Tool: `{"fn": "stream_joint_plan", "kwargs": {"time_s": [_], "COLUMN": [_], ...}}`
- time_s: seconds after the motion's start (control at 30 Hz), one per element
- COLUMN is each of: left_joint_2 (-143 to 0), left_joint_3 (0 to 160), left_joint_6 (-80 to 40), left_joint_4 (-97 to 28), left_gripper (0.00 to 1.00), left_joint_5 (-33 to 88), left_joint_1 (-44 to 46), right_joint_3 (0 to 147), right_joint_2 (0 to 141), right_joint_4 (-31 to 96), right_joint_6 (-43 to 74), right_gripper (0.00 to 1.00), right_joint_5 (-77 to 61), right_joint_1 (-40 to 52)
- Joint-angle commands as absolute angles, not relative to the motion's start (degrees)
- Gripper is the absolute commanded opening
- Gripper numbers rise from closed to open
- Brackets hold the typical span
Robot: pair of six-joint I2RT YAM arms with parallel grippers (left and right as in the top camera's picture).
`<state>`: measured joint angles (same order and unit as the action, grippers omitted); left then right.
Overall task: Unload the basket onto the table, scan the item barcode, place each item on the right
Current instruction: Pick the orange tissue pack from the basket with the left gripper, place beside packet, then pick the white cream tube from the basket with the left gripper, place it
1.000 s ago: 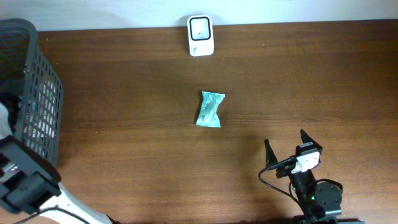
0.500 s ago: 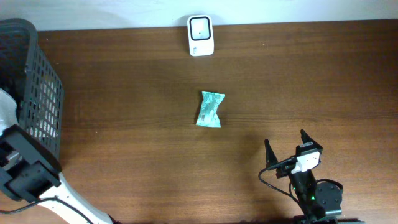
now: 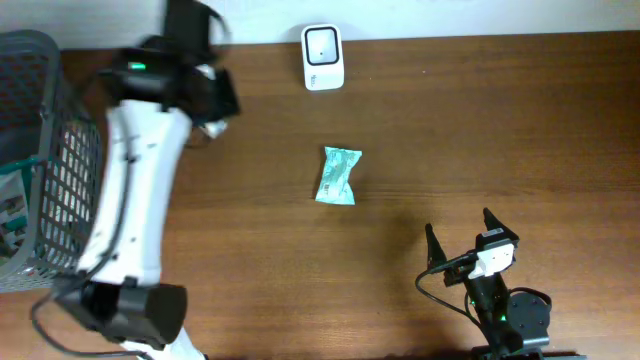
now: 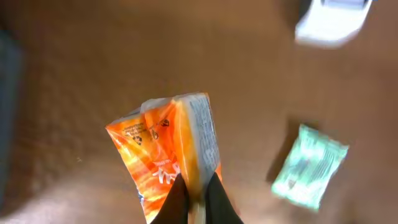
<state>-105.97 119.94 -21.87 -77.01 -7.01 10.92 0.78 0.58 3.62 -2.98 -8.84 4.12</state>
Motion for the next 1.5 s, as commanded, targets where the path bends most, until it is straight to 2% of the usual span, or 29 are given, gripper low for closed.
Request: {"fn": "stream_joint_plan", "kwargs": {"time_s": [0.0,0.07,0.17,0.3,0.33,0.43,0.47,0.57,0.7,0.8,0.93,1.0,1.07,1.1,1.13,1.23,1.3,1.37,1.47], "left_joint_2": [-108.5,-109.7,-109.9,-109.9,-109.9,-109.9,-109.9,-109.6,-109.4,-109.3,-109.3,-109.3,-109.3,-109.3,-109.3,-109.8,-110.4,-110.7,-110.7], "left_joint_3": [106.0,94.3,85.3,81.3,80.9,80.9,81.6,88.5,107.7,127.5,142.8,148.5,153.9,155.2,155.2,152.4,145.8,138.5,126.7], "left_joint_6": [-17.8,-16.4,-16.4,-16.4,-16.6,-16.6,-16.6,-16.6,-16.1,-14.3,-13.1,-13.8,-17.3,-17.3,-19.8,-24.7,-24.6,-24.3,-16.3], "left_joint_4": [-69.9,-59.3,-50.0,-46.3,-46.0,-45.4,-45.6,-49.5,-63.3,-75.0,-81.6,-82.8,-82.8,-82.6,-82.4,-83.7,-84.3,-83.0,-74.1], "left_gripper": [0.00,0.00,0.00,0.00,0.03,0.62,0.69,0.73,0.72,0.71,0.73,0.81,0.82,0.82,0.86,0.86,0.79,0.79,0.80], "left_joint_5": [-7.3,-7.3,-5.9,-4.6,-4.2,-3.8,-3.8,-4.0,-4.3,-4.3,-4.2,-4.1,-3.6,-3.6,-3.8,-3.8,-3.8,-3.8,-1.7], "left_joint_1": [18.9,22.3,24.4,25.0,25.0,25.0,24.8,24.6,21.3,15.0,6.1,-0.4,-9.5,-13.3,-18.6,-31.7,-40.8,-45.5,-47.6], "right_joint_3": [0.3,0.3,0.3,0.3,0.3,0.3,0.3,0.3,0.3,0.3,0.3,0.3,0.3,0.3,0.3,0.3,0.3,0.3,0.3], "right_joint_2": [0.2,0.2,0.2,0.2,0.2,0.2,0.2,0.2,0.2,0.2,0.2,0.2,0.2,0.2,0.2,0.2,0.2,0.2,0.2], "right_joint_4": [3.7,3.7,3.7,3.7,3.7,3.7,3.7,3.7,3.7,3.7,3.7,3.7,3.7,3.7,3.7,3.7,3.7,3.7,3.7], "right_joint_6": [-2.5,-2.5,-2.5,-2.5,-2.5,-2.5,-2.5,-2.5,-2.5,-2.5,-2.5,-2.5,-2.5,-2.5,-2.5,-2.5,-2.5,-2.5,-2.5], "right_gripper": [0.98,0.98,0.98,0.98,0.98,0.98,0.98,0.98,0.98,0.98,0.98,0.98,0.98,0.98,0.98,0.98,0.98,0.98,0.98], "right_joint_5": [-8.5,-8.5,-8.5,-8.5,-8.5,-8.5,-8.5,-8.5,-8.5,-8.5,-8.5,-8.5,-8.5,-8.5,-8.5,-8.5,-8.5,-8.5,-8.5], "right_joint_1": [4.5,4.5,4.5,4.5,4.5,4.5,4.5,4.5,4.5,4.5,4.5,4.5,4.5,4.5,4.5,4.5,4.5,4.5,4.5]}}
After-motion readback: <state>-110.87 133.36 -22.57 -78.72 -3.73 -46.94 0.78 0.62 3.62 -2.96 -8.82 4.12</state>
